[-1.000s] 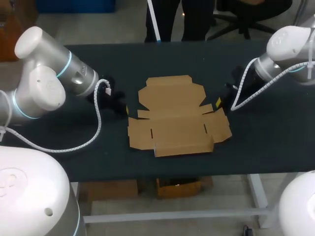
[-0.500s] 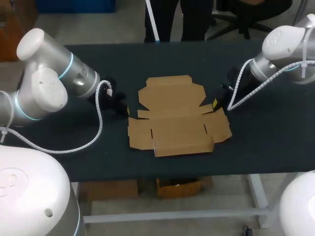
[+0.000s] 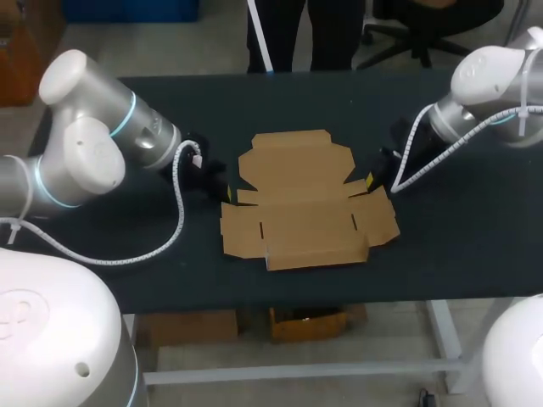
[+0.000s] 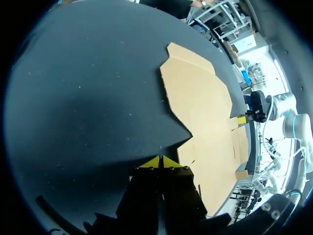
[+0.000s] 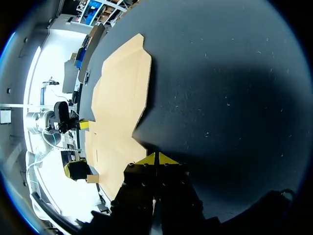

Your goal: Assemble the packaging by folding the flat box into shape, placing the metal phone stand inside, and closing the box properly

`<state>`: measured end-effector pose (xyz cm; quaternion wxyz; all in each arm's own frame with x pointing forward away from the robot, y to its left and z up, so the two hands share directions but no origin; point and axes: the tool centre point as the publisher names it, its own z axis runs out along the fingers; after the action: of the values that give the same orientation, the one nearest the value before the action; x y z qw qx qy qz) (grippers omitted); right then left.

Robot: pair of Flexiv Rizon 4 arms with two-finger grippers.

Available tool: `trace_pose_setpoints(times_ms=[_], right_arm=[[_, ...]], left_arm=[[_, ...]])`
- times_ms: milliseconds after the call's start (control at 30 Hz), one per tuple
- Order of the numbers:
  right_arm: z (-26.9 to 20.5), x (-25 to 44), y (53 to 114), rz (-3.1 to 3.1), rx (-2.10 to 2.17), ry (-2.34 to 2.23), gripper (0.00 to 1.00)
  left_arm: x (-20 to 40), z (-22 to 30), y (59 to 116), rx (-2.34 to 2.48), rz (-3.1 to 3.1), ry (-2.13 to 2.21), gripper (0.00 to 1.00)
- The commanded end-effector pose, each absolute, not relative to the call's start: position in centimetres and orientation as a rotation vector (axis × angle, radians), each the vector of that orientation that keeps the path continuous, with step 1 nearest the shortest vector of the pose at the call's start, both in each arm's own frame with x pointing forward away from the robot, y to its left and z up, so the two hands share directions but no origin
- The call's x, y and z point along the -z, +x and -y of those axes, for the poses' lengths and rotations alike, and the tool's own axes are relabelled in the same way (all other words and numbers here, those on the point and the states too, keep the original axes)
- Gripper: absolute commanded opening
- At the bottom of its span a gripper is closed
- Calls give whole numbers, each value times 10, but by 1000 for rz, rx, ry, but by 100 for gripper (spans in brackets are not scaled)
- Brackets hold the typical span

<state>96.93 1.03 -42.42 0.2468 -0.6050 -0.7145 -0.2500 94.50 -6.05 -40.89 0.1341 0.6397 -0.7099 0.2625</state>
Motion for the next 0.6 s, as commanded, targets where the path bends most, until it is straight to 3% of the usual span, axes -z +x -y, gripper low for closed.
trace_pose_setpoints(times_ms=[33, 600], right_arm=[[-10, 427, 969, 1942, 684, -1645, 0], [-15, 432, 965, 1929, 674, -1651, 0]], left_arm=[[411, 64, 948, -749, 2057, 1852, 0], [418, 72, 955, -744, 2043, 1832, 0]])
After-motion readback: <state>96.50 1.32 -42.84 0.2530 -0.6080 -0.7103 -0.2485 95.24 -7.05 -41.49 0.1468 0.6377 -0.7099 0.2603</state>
